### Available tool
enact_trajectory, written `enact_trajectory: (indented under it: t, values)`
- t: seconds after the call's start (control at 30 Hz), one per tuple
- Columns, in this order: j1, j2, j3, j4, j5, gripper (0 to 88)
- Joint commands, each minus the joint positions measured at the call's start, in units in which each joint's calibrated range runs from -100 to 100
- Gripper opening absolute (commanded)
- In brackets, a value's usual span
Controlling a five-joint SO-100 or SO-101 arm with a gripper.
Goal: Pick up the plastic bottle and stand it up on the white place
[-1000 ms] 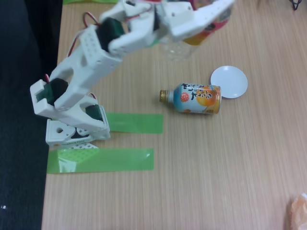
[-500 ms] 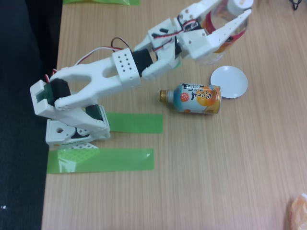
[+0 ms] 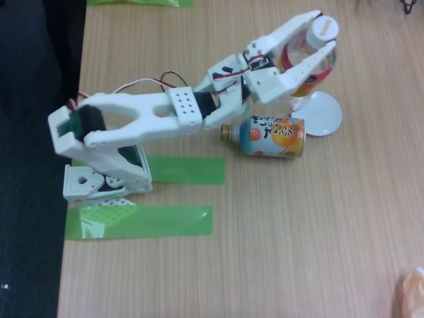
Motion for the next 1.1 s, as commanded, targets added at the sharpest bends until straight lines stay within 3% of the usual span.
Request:
enact_trajectory:
  t: [0.0, 1.07]
  values:
    - [0.34, 4.62, -4.44, -4.66, 0.31, 12.5]
    - [-0.25, 33.94, -29.33, -8.01, 1.47, 12.5]
